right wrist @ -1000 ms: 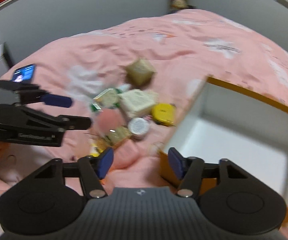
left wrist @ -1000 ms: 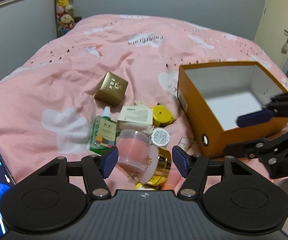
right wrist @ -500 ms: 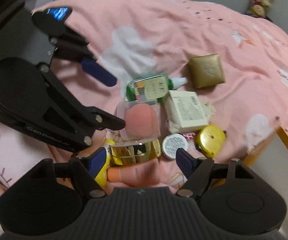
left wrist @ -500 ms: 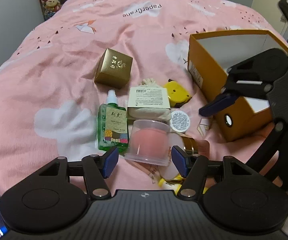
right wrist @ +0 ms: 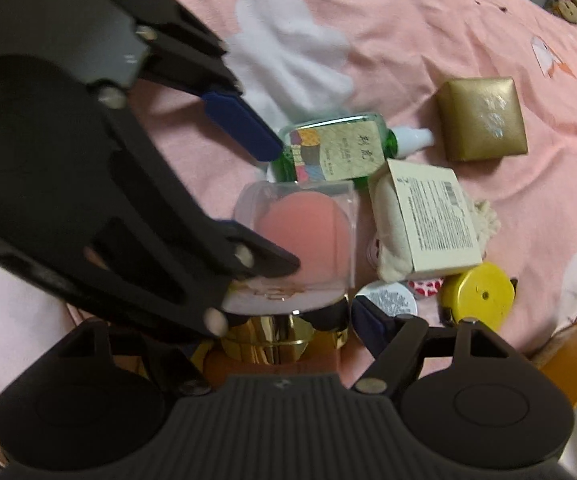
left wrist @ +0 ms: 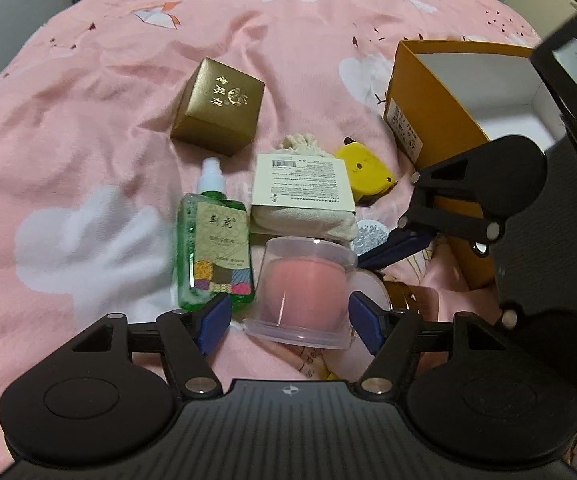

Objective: Organize rigid objects
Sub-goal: 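Grasp the clear sponge cup with left gripper while right gripper grasps the gold compact, then carry the sponge cup and gold compact into the orange box with both grippers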

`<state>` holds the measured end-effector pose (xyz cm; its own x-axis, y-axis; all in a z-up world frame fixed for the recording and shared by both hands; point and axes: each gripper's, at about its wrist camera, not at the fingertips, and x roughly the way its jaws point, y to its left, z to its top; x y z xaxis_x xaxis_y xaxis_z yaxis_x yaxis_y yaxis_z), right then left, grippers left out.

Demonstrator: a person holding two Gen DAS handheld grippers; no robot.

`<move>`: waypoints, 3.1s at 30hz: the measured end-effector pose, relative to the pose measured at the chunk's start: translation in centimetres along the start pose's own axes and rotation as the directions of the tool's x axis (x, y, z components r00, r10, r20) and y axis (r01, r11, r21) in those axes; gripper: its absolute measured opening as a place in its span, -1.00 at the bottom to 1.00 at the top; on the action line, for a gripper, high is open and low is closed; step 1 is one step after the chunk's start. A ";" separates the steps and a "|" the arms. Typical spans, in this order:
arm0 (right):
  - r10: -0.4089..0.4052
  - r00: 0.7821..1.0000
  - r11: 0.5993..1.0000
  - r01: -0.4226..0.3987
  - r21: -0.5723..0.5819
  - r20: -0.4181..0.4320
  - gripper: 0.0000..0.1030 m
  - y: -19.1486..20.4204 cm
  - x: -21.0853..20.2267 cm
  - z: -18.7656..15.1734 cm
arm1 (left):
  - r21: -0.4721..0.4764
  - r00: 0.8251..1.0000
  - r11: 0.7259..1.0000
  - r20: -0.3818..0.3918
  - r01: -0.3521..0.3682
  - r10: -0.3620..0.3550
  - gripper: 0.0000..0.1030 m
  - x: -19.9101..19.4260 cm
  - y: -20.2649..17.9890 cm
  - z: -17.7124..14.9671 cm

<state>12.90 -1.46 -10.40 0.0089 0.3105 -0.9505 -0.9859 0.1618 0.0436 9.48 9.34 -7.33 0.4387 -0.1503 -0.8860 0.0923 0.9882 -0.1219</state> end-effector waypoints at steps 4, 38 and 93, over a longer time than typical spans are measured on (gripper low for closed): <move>0.001 1.000 1.000 -0.001 -0.018 0.006 0.47 0.3 0.4 -0.1 | 0.001 0.999 1.000 -0.018 0.028 -0.028 0.45 1.2 -0.2 0.5; -0.182 0.954 0.978 0.150 0.148 0.237 0.44 -0.5 -7.2 -2.9 | -0.050 0.981 0.999 0.194 -0.004 0.013 0.31 -6.0 -1.8 -0.1; -0.288 0.948 0.686 0.301 0.663 -0.132 0.45 -13.4 -11.5 -19.3 | 0.141 0.969 0.959 0.015 0.244 -0.249 0.51 3.5 -16.1 9.5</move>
<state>22.76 -25.26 -6.03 0.2701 0.1238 -0.9548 -0.5628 0.8250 -0.0522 18.02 -7.34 -4.21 0.4149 -0.3916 -0.8213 0.3215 0.9075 -0.2703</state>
